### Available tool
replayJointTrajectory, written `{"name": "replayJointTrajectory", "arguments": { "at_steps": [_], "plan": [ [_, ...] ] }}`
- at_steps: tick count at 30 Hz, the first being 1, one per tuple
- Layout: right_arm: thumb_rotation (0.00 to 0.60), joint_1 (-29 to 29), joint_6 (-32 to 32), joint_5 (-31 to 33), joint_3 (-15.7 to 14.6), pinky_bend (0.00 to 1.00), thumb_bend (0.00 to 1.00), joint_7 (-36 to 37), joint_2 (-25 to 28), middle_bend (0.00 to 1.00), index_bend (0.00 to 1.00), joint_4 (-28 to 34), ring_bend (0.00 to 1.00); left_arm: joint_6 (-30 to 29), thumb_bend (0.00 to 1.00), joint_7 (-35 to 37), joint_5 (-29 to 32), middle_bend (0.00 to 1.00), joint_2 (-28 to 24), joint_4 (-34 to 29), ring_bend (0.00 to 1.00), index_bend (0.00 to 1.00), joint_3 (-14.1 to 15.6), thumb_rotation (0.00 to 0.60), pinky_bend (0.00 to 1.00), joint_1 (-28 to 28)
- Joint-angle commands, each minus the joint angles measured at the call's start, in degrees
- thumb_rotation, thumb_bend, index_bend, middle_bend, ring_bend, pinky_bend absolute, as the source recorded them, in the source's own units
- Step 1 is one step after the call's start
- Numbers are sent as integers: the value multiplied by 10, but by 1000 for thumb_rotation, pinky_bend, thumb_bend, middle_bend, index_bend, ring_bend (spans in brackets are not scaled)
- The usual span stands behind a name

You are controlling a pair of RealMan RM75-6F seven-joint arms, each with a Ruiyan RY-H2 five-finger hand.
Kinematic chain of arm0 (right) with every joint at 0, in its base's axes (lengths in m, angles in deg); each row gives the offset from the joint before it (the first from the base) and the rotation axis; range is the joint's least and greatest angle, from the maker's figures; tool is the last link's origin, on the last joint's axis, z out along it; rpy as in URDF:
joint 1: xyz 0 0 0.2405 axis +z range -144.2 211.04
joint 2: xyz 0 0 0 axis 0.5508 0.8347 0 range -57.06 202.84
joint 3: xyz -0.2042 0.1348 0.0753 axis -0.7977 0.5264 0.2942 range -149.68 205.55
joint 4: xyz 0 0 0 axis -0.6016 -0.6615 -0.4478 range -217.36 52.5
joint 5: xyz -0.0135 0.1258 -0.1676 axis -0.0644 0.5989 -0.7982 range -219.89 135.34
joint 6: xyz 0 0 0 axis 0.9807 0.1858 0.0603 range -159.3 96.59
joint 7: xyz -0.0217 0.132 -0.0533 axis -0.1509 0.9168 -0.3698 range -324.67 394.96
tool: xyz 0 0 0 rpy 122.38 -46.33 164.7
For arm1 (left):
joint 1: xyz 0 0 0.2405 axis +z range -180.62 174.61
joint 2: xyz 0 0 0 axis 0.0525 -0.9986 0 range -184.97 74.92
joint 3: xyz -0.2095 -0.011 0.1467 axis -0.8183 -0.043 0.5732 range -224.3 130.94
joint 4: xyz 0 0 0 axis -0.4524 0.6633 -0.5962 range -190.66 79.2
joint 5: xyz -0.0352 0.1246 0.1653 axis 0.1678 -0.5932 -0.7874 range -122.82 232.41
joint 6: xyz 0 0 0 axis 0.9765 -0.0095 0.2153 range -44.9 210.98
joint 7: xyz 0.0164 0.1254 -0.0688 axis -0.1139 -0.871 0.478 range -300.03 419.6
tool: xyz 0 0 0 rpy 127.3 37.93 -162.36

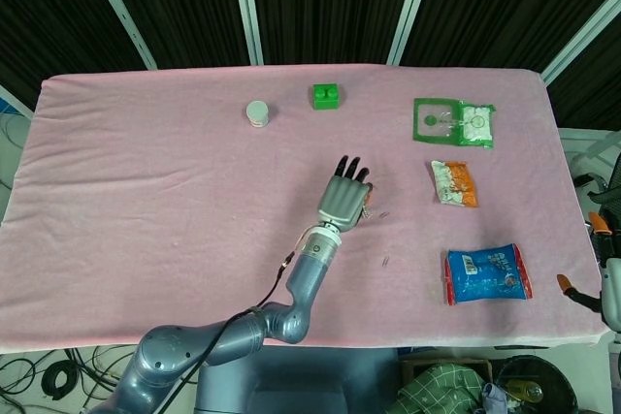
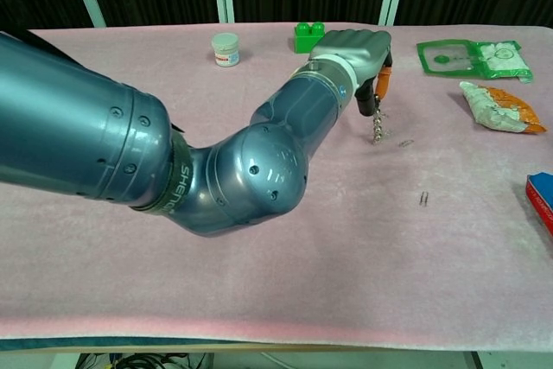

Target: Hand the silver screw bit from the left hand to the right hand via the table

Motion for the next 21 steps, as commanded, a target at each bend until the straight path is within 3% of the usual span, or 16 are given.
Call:
{"name": "replayJointTrajectory", "arguments": {
  "at_steps": [1,10,21],
  "plan": [
    [600,-1,2,0,1,216,117,1,1,0,0,1,99,7,449,23,9,199,1,10,0,590,20,600,0,-8],
    [600,-1,3,0,1,216,116,-6,-2,0,0,2,98,18,449,59,27,199,1,27,0,588,45,600,0,-7],
    [600,-1,6,-2,1,216,116,-10,-2,0,0,5,98,0,448,31,3,191,-6,31,0,576,55,600,0,20]
  ]
}}
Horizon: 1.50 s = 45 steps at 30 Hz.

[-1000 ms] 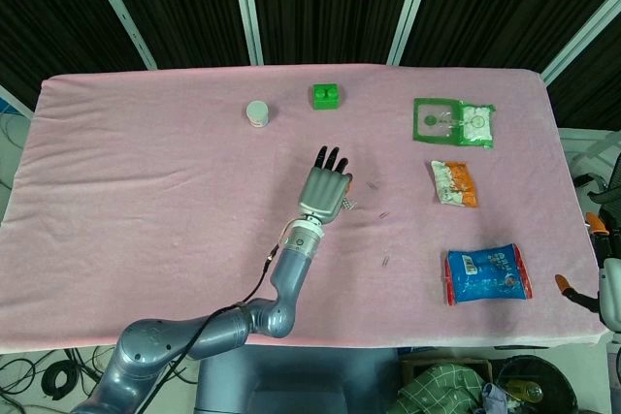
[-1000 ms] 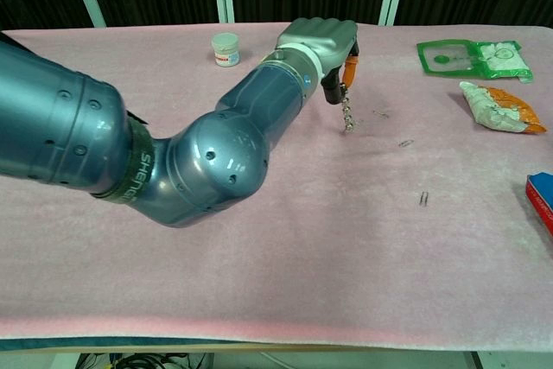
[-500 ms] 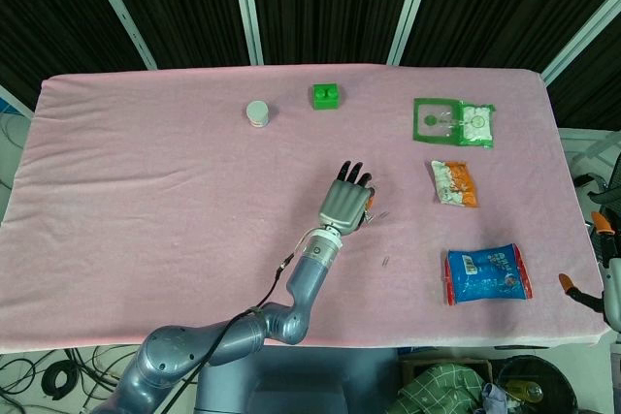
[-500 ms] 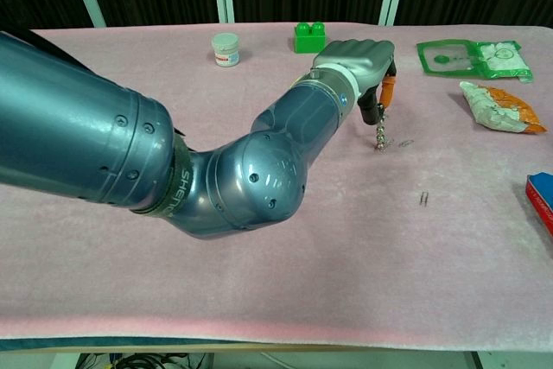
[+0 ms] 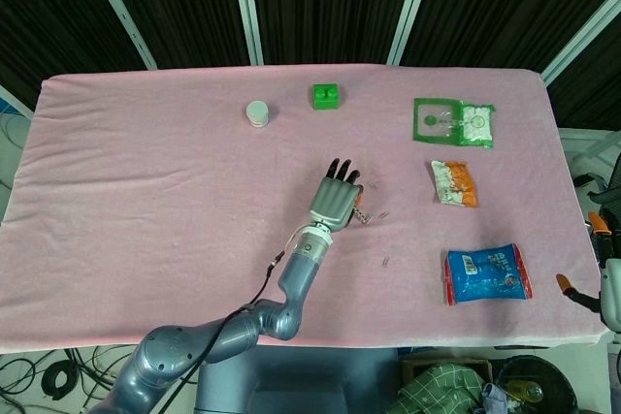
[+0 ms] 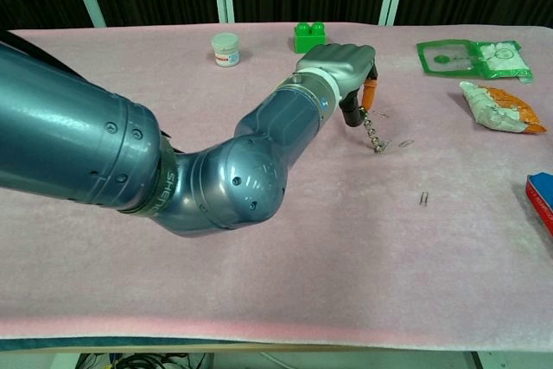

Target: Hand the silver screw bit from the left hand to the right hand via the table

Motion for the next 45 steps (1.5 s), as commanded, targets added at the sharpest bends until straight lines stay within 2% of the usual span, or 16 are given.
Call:
{"name": "replayJointTrajectory", "arguments": {
  "at_steps": [1,4,7,11,15,18,21,28,30,33,39,43,45],
  "plan": [
    [600,0,0,0,0,216,116,0,0,0,0,0,98,0,447,-9,-3,184,-5,-4,0,563,3,600,0,9],
    [600,0,1,-1,0,216,116,-1,0,0,0,1,98,-1,435,-22,-7,149,-9,-7,0,467,10,600,0,16],
    [600,-1,2,-1,0,215,117,-1,0,0,0,3,98,2,354,-42,-8,105,-18,-16,0,320,19,600,0,26],
    [600,-1,3,-1,1,215,116,0,1,0,0,3,98,24,259,-92,19,77,-44,-54,0,222,28,600,0,49],
    [600,-1,2,1,1,215,116,1,1,0,0,1,99,6,231,-175,71,69,-101,-163,0,198,33,600,0,80],
    [600,0,1,1,1,216,117,-3,-2,0,0,0,98,-48,229,-261,143,67,-175,-307,0,197,29,600,0,105],
    [600,2,-3,2,-1,215,116,-12,-5,0,0,0,98,-87,229,-293,158,62,-233,-394,0,197,30,600,0,118],
    [600,6,-11,9,-1,215,117,-26,-15,0,0,-1,98,-96,229,-225,16,61,-377,-484,0,168,81,600,0,180],
    [600,8,-16,12,-2,216,116,-30,-18,0,0,-2,98,-92,229,-188,-25,62,-417,-498,0,171,94,600,0,201],
    [600,11,-21,17,-1,216,117,-37,-23,0,0,-3,98,-77,230,-91,-87,61,-486,-518,0,175,108,600,0,243],
    [600,15,-30,19,-6,215,116,-53,-29,0,0,-3,97,-70,232,12,-153,61,-579,-544,0,184,131,600,0,299],
    [600,16,-31,20,-7,216,114,-63,-32,0,0,0,96,-80,245,29,-198,61,-667,-601,0,176,181,600,0,353],
    [600,16,-30,20,-7,215,114,-64,-32,0,0,3,96,-115,248,32,-214,61,-701,-630,0,175,211,600,0,396]
  ]
}}
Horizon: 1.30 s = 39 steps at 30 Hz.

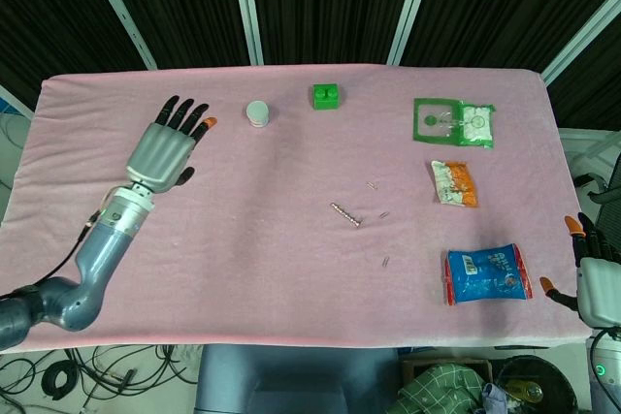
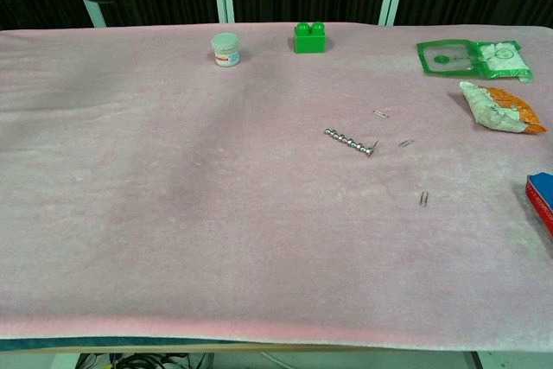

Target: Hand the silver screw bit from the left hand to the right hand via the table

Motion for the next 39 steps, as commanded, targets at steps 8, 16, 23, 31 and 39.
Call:
{"name": "replayJointTrajectory", "arguments": {
  "at_steps": [8,16,23,31,39],
  "plan": [
    [600,4,-14,-7,-6,216,114,-2,21,0,0,26,95,-144,252,157,-108,58,-82,-23,0,184,124,600,0,211],
    [600,65,-79,19,32,216,111,-40,57,0,0,87,92,-230,253,290,-147,57,-22,94,0,183,134,600,0,304],
    [600,128,-156,128,86,209,111,-62,83,7,29,164,90,-272,255,280,-145,55,-31,70,0,187,124,600,0,346],
    [600,253,-228,385,158,209,106,-98,59,12,140,213,88,-290,255,260,-129,54,-54,24,0,221,111,600,0,376],
    [600,373,-174,510,150,209,107,-207,-57,16,199,155,87,-250,256,269,-113,54,-64,20,0,222,99,600,0,375]
  ]
}}
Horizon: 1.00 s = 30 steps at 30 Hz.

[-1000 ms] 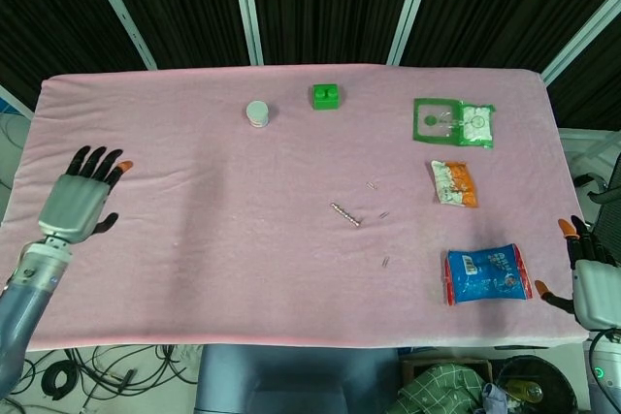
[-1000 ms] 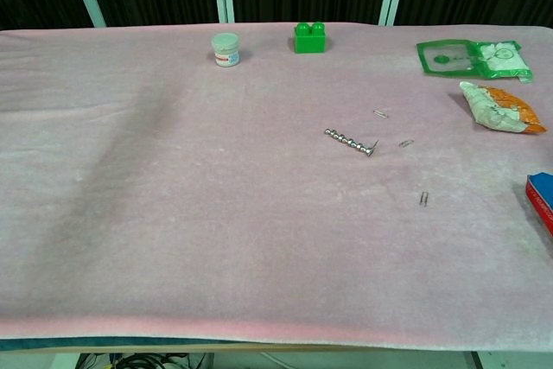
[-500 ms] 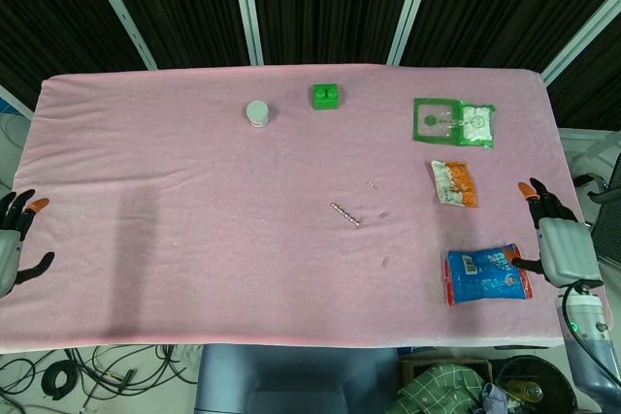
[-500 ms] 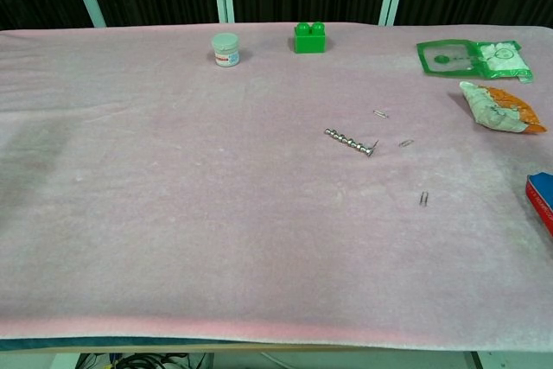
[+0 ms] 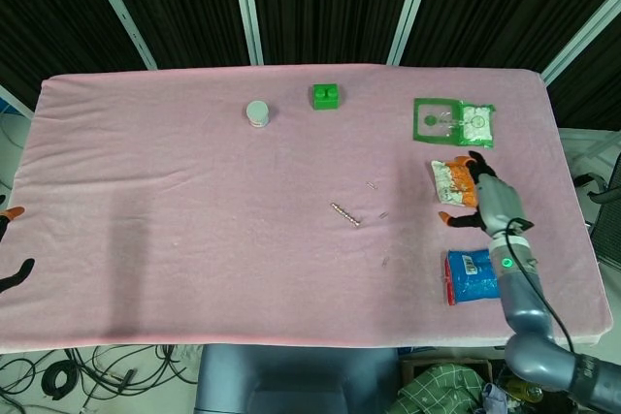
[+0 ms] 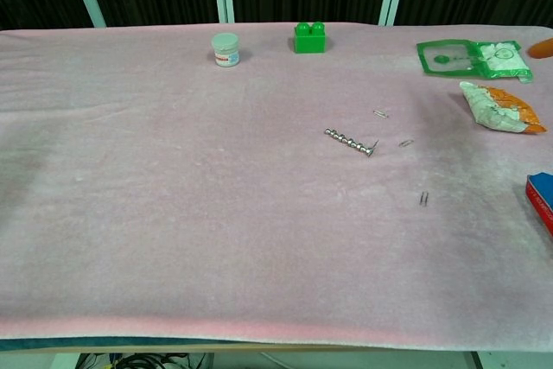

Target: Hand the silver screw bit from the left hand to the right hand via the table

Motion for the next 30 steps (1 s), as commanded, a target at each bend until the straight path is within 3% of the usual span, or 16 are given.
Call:
{"name": "replayJointTrajectory", "arguments": {
  "at_steps": [1,6,11,30],
  "plan": [
    [600,71,40,40,-2,209,107,-72,-81,16,207,-43,86,14,256,4,5,54,-4,-1,0,222,-5,600,0,-1],
    [600,111,93,21,-23,209,108,-121,-160,16,232,-89,83,27,256,9,4,53,-6,-1,0,222,-9,600,0,-1],
    [600,135,118,30,-24,209,107,-146,-223,19,288,-132,83,40,255,12,4,51,-5,1,0,221,-14,600,0,-2],
    [600,204,77,76,15,208,138,-188,-386,19,366,-342,80,60,256,26,-4,44,-4,11,0,222,-30,600,0,3]
  ]
}}
